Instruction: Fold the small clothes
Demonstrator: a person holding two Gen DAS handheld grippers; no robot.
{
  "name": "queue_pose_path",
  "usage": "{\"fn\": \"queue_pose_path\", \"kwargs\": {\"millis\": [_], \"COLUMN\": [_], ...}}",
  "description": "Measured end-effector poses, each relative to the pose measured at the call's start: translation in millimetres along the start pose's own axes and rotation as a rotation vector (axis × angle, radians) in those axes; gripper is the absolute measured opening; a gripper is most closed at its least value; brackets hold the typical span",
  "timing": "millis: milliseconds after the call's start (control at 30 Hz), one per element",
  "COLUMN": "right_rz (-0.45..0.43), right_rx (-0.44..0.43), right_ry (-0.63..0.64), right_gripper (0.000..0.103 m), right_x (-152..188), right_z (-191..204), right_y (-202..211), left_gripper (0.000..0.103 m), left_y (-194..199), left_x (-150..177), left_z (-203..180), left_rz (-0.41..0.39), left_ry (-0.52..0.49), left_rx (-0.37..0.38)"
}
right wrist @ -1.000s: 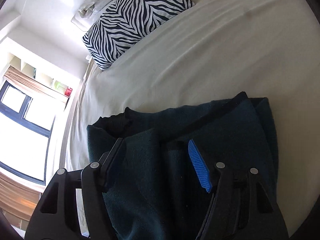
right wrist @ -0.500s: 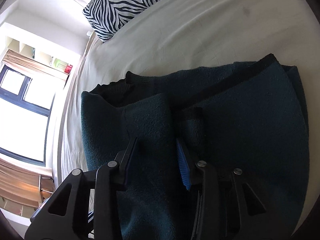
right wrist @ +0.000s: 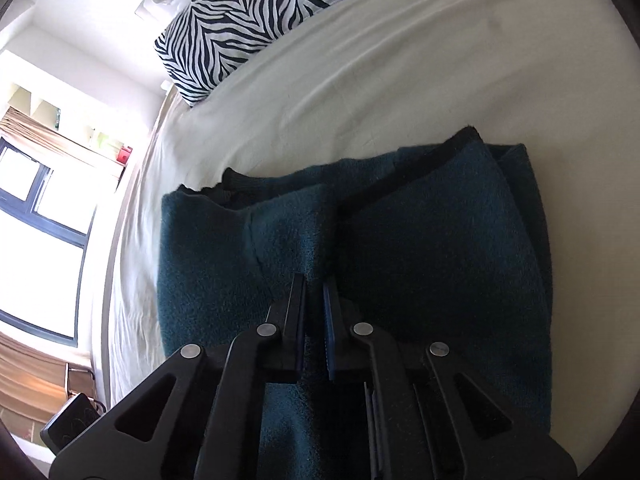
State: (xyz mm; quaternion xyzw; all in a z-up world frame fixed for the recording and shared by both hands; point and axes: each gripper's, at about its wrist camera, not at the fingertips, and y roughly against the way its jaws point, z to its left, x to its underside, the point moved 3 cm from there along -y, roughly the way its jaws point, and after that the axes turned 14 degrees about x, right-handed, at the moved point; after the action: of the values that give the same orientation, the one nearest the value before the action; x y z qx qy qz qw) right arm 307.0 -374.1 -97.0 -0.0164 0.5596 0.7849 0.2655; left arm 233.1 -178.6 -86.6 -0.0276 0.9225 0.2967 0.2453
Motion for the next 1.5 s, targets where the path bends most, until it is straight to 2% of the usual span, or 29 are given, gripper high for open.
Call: {"fn": "queue_pose_path", "kwargs": {"millis": [100, 233, 300, 367, 400, 500, 633, 733, 867, 933, 967, 1000, 1133, 1267, 1333, 1433, 1500], "right_rz": [-0.036, -0.093, -0.073, -0.042, -0.028, 0.041, 0.09, 0.127, 0.165, 0.173, 0.172, 0.168, 0.102, 0.048, 0.036, 0.055, 0.075], "right_rx": [-0.066, -0.083, -0.081, -0.086, -0.099, -0.112, -0.221, -0.27, -0.331, -0.297, -0.266, -0.255, -0.205, -0.17, -0.149, -0.118, -0.089], "right_ry": [-0.061, -0.061, -0.059, -0.065, -0.065, -0.086, -0.139, -0.142, -0.139, -0.113, -0.108, -0.109, -0.074, -0.026, -0.022, -0.042, -0.053], "right_gripper": [0.013, 0.024, 0.031, 0.045, 0.045, 0.045, 0.045, 0.043, 0.034, 0.027, 0.017, 0.014, 0.012, 0.012, 0.012, 0.012, 0.012], "right_x": [3, 8, 11, 16, 19, 31, 44, 55, 66, 71, 69, 67, 60, 46, 36, 27, 24], "right_z": [-8, -12, -13, -14, -14, -13, -15, -12, -5, -2, 0, 1, 4, 3, -4, -21, -31], "right_y": [11, 37, 38, 35, 32, 19, 11, 11, 10, 6, 1, -1, 17, 50, 64, 72, 68], "left_gripper": [0.083, 0.083, 0.083, 0.083, 0.084, 0.084, 0.084, 0.084, 0.084, 0.084, 0.084, 0.084, 0.083, 0.08, 0.068, 0.06, 0.056], "left_y": [0, 4, 5, 10, 11, 13, 18, 19, 19, 19, 19, 19, 38, 65, 76, 73, 53], "left_x": [1, -1, 0, 1, 2, 5, 9, 10, 10, 10, 9, 9, 5, -4, -9, -12, -5], "left_z": [0, 6, 6, 8, 9, 9, 10, 11, 12, 12, 11, 11, 14, 15, 12, -4, -14], "left_rz": [-0.002, -0.003, -0.006, -0.008, -0.009, -0.005, -0.004, -0.005, -0.009, -0.009, -0.009, -0.01, -0.06, -0.134, -0.16, -0.146, -0.091], "left_ry": [-0.002, 0.021, 0.023, 0.02, 0.02, 0.02, 0.026, 0.027, 0.029, 0.03, 0.03, 0.034, 0.091, 0.102, 0.101, 0.045, 0.011], "left_rx": [0.001, 0.028, 0.031, 0.031, 0.032, 0.037, 0.047, 0.046, 0.046, 0.043, 0.043, 0.045, 0.097, 0.093, 0.107, 0.121, 0.123]}}
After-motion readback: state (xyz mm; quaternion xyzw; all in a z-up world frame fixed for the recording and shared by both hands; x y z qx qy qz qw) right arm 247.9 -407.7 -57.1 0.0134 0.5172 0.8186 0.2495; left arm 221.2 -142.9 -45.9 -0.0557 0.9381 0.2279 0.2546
